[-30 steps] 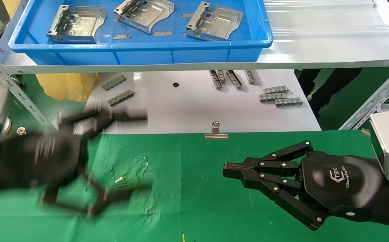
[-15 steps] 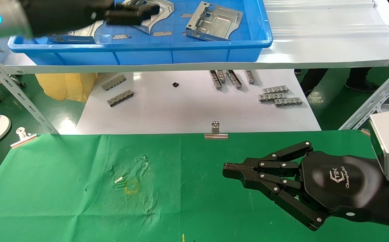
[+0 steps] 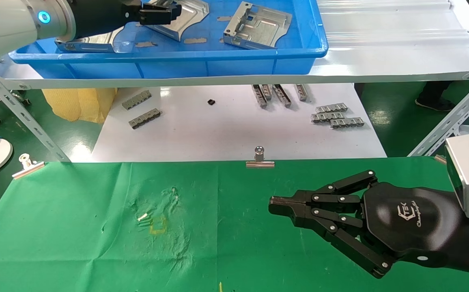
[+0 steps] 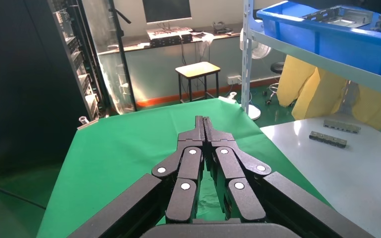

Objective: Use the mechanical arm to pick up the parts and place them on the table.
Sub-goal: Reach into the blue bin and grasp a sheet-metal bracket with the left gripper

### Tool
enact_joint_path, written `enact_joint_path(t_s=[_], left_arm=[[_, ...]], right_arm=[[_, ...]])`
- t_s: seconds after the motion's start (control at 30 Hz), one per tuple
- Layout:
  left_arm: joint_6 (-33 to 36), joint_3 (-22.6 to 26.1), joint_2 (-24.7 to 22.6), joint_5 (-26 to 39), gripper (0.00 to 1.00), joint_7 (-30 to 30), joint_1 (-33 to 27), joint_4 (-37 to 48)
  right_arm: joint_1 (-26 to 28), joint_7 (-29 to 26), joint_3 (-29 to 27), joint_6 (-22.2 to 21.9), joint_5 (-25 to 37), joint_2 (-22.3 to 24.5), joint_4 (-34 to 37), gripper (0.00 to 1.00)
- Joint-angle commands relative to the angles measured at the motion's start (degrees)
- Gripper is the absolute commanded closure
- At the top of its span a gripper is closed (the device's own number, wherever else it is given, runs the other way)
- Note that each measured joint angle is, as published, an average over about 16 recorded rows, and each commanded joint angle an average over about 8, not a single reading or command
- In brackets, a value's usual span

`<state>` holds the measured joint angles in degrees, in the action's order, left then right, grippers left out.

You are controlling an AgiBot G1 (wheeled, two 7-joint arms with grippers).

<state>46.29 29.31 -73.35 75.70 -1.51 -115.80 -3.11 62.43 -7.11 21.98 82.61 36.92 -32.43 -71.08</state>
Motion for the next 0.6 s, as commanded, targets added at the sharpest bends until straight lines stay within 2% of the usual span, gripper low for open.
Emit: enact_joint_path(t_s=[0.03, 0.6], left_arm=[[-1.2, 0.1, -0.6, 0.1, 1.00, 0.1, -0.1, 1.2], [-5.1, -0.5, -1.8, -0.6, 1.00, 2.7, 0.4, 2.2]], right_arm=[[0.0, 0.0, 0.0, 0.0, 0.0, 0.0, 0.0, 0.00], [0.0, 0.0, 0.0, 0.0, 0.0, 0.0, 0.0, 0.00]])
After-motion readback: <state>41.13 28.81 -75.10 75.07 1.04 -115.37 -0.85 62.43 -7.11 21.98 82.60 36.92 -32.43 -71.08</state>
